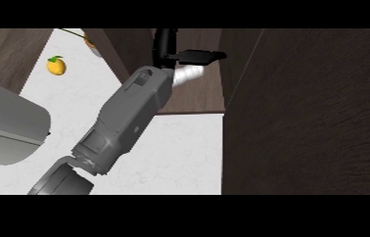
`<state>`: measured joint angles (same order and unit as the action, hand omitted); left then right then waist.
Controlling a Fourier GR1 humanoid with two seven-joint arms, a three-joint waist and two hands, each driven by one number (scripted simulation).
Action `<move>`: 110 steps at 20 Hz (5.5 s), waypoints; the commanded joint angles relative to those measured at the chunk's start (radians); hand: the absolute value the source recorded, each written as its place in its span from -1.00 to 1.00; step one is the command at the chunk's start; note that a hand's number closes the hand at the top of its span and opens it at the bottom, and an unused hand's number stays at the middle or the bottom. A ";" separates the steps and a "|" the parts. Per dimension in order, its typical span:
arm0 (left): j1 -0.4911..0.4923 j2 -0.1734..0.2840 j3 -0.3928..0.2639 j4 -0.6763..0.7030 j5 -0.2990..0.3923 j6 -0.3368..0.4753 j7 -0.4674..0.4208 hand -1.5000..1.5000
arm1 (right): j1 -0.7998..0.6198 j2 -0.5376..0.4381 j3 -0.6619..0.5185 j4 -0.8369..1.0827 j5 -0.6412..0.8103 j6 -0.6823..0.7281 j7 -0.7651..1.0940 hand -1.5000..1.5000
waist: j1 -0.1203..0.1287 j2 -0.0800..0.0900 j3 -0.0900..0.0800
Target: Pick up the bottled water, place it into the cabinet and close the cabinet
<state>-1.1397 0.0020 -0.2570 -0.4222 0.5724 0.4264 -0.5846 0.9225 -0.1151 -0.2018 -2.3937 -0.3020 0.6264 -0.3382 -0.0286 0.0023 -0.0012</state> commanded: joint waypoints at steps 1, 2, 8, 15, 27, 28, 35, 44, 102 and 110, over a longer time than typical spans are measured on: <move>0.056 -0.002 -0.044 -0.092 0.038 -0.027 0.023 -1.00 | 0.011 0.012 0.021 -0.183 -0.075 -0.063 0.118 -1.00 | 0.010 -0.002 0.000; 0.078 -0.002 -0.075 -0.142 0.026 -0.016 0.046 -1.00 | -0.029 -0.026 -0.030 -0.104 -0.099 -0.040 0.094 -1.00 | 0.021 -0.006 0.000; 0.224 -0.002 -0.170 -0.390 0.040 0.027 0.126 -1.00 | 0.007 0.019 0.035 -0.133 -0.051 -0.056 0.112 -1.00 | 0.039 -0.014 0.000; 0.475 0.025 -0.259 -0.692 -0.006 0.052 0.166 -1.00 | 0.005 0.035 0.085 -0.175 -0.010 -0.084 0.140 -1.00 | 0.049 -0.012 0.000; 0.853 0.186 -0.364 -1.147 -0.039 0.076 0.224 -1.00 | 0.015 -0.101 0.149 -0.171 0.016 0.036 0.196 1.00 | 0.046 -0.010 -0.001; 0.893 0.171 -0.398 -1.140 -0.067 0.081 0.179 -1.00 | -0.038 -0.129 0.153 -0.146 0.007 0.043 0.209 1.00 | 0.050 -0.006 -0.001; 1.055 0.273 -0.411 -1.378 -0.064 0.097 0.223 -1.00 | -0.059 -0.090 0.396 -0.194 0.162 0.028 0.290 1.00 | 0.046 -0.008 -0.001; 1.207 0.387 -0.342 -1.479 -0.043 0.041 0.165 -1.00 | -0.077 -0.118 0.606 -0.284 0.243 0.010 0.395 1.00 | 0.036 -0.012 -0.003; 1.504 0.627 -0.057 -1.603 0.165 -0.332 0.039 -1.00 | -0.843 0.106 0.996 0.149 0.218 -0.244 0.849 1.00 | 0.177 0.038 -0.013; 1.493 0.638 -0.042 -1.603 0.180 -0.357 0.044 -1.00 | -0.839 0.108 0.929 0.226 -0.045 -0.237 0.895 1.00 | 0.195 0.046 -0.011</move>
<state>0.3561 0.6349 -0.3094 -2.0220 0.7465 0.0782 -0.5390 0.1394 -0.1440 0.7199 -2.3220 -0.3225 0.5395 0.5203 0.1668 0.0467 -0.0156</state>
